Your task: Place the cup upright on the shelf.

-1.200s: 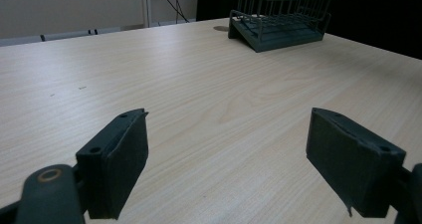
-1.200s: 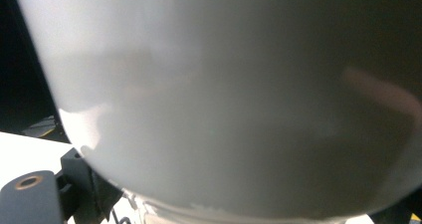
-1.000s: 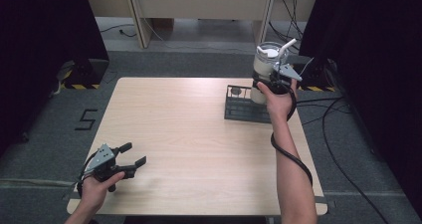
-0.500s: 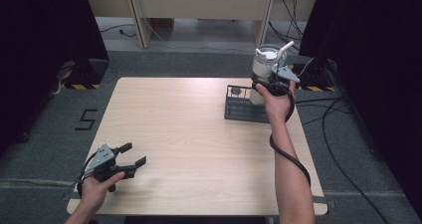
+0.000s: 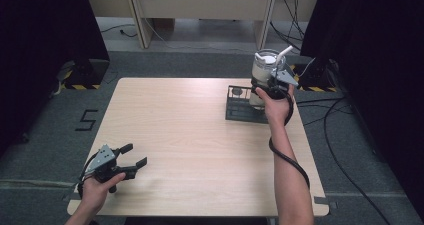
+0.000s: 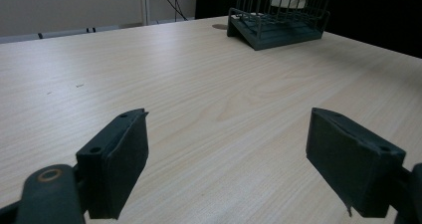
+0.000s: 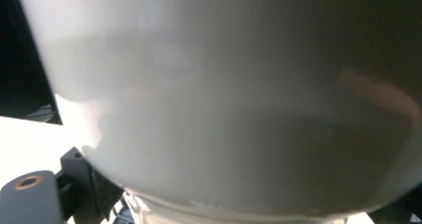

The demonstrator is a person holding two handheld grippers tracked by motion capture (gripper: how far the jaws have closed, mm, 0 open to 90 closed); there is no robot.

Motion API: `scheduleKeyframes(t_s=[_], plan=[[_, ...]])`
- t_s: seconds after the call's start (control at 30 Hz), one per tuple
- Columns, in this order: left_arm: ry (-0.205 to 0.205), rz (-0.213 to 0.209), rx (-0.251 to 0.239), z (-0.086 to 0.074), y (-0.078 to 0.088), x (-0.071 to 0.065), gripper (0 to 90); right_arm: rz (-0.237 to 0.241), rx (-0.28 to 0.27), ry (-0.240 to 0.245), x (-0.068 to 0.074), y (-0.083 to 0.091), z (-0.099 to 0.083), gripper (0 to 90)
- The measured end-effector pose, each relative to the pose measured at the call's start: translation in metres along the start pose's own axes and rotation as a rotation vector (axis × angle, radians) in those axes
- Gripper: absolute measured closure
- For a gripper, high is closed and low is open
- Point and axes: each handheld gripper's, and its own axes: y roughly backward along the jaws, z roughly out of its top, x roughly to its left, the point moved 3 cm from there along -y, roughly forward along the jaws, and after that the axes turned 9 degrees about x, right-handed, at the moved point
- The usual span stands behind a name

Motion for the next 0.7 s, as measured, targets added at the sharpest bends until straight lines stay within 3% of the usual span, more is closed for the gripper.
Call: scheduleKeyframes(t_s=[0.7], plan=[[-0.004, -0.002, 0.0, 0.0, 0.0, -0.001, 16.3, 0.004, 0.017, 0.003, 0.003, -0.006, -0.013, 10.7]])
